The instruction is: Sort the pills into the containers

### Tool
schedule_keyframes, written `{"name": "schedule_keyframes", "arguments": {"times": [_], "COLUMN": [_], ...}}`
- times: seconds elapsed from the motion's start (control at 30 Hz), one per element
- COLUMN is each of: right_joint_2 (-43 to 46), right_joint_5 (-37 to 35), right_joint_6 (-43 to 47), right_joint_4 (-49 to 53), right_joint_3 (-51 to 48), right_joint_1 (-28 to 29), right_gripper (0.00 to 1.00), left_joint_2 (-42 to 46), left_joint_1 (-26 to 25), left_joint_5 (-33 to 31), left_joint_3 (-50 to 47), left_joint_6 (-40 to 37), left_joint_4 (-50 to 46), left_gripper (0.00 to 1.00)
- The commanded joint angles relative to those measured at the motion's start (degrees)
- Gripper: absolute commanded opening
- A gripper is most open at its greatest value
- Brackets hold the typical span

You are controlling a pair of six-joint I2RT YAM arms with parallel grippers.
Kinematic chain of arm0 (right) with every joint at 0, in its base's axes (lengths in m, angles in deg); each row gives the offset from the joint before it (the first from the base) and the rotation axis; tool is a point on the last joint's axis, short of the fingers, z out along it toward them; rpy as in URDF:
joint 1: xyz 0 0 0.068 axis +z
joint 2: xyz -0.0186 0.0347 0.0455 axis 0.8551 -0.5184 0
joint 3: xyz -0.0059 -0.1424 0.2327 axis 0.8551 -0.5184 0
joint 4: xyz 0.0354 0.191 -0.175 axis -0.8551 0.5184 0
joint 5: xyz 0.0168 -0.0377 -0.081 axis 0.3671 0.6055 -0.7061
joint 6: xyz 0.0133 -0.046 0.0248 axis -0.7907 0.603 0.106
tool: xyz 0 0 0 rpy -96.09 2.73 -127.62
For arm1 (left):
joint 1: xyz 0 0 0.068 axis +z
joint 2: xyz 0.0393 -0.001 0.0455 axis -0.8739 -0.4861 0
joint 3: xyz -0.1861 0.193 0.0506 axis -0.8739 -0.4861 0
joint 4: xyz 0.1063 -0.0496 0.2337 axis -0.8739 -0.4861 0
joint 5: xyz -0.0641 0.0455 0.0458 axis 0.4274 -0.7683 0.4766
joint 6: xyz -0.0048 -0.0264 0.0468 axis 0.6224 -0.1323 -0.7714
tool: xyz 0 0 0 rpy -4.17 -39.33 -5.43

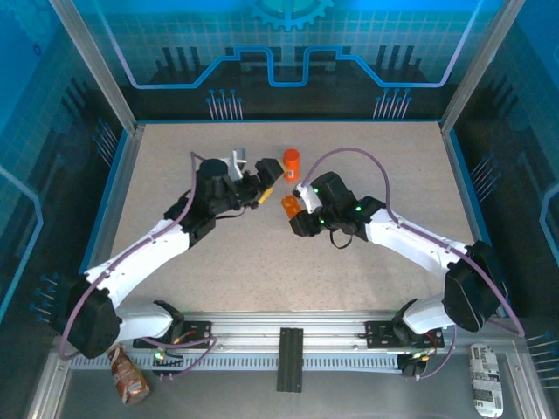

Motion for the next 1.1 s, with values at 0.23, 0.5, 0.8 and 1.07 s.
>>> {"name": "schedule_keyframes", "arguments": {"times": [0.23,0.5,0.8,1.07], "right_joint_2": [-15.9,-24.0,-28.0,-26.7], "right_joint_5": [2.8,1.2,-1.8,-6.9], "right_joint_6": [15.3,21.4,22.0,21.8], "right_joint_4": [-0.6,-0.3,-0.8,-0.4], "right_joint_3": [5.8,9.4,10.4,8.5], "right_joint_1": [4.7,6.1,7.1,7.1], "right_gripper": [0.32,0.39,0.41,0.72], "left_joint_2": [0.1,-0.9,-3.4,-4.5], "left_joint_1": [10.3,10.8,10.8,10.8], "left_joint_5": [-0.7,-0.7,-0.7,-0.6], "left_joint_3": [-4.7,-6.3,-5.9,-5.7], "left_joint_6": [-7.9,-9.0,-9.8,-9.8], "left_joint_4": [-5.9,-5.9,-5.5,-4.8], "left_gripper": [0.99,0.99,0.99,0.99]}}
